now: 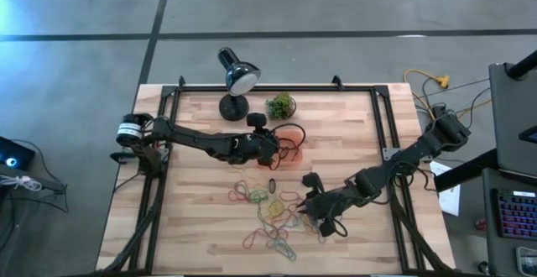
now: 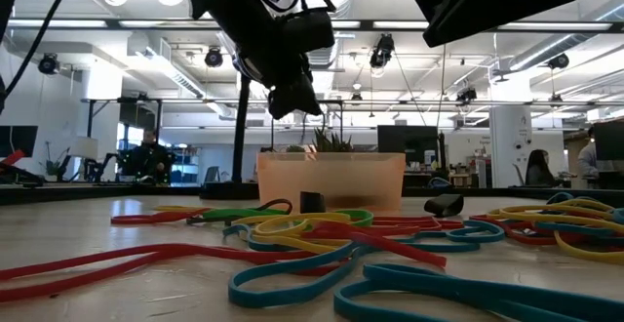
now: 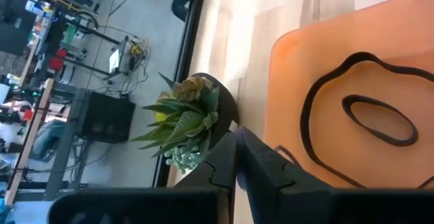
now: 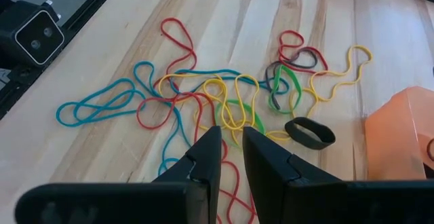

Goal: Pick and place rubber bands into bin
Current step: Put the violet rubber band into the orange bin, then put the black rubber band into the orange bin

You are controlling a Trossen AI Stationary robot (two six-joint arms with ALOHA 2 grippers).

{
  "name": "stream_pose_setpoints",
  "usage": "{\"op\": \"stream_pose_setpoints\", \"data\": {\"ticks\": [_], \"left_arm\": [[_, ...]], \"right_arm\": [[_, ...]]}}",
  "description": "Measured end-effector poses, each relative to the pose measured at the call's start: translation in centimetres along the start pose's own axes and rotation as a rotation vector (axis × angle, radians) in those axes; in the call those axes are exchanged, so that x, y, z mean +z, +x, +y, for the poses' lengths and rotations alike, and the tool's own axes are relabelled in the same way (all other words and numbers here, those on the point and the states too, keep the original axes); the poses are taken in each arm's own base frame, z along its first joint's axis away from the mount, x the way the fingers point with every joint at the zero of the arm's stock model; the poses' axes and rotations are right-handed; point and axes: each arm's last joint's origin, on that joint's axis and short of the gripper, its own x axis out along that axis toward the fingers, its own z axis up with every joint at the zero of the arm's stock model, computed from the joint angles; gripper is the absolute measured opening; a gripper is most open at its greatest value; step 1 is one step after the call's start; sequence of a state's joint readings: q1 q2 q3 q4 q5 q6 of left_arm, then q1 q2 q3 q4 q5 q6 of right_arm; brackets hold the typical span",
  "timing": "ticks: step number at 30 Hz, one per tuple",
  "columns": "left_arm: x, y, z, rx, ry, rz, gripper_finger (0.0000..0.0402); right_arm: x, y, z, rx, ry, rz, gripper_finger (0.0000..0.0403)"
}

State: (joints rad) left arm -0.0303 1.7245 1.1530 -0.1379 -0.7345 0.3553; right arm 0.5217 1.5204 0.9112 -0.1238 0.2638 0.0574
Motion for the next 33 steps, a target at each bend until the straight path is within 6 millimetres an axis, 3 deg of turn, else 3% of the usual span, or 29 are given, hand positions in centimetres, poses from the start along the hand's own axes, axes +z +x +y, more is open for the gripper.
{"op": "stream_pose_setpoints", "data": {"ticks": [12, 17, 21, 27, 33], "left_arm": [[0.0, -0.1, -0.1, -0.002, -0.008, 0.000, 0.0058], [0.2, -1.3, -1.1, -0.042, 0.017, -0.010, 0.0059], [0.7, -3.9, -2.0, -0.088, 0.045, -0.051, 0.0059], [1.7, -9.8, -3.3, -0.207, 0.034, -0.178, 0.0059], [1.8, -15.1, -4.4, -0.326, -0.047, -0.277, 0.0059]], "right_arm": [[-0.1, 0.0, 0.0, -0.001, 0.013, 0.008, 0.0056], [-2.1, -0.2, -0.4, -0.097, 0.067, 0.191, 0.0056], [-4.2, -0.4, -0.8, -0.193, 0.042, 0.336, 0.0056], [-5.9, 0.1, -1.8, -0.268, -0.105, 0.365, 0.0056], [-7.1, 0.7, -3.2, -0.302, -0.089, 0.386, 0.0056]]}}
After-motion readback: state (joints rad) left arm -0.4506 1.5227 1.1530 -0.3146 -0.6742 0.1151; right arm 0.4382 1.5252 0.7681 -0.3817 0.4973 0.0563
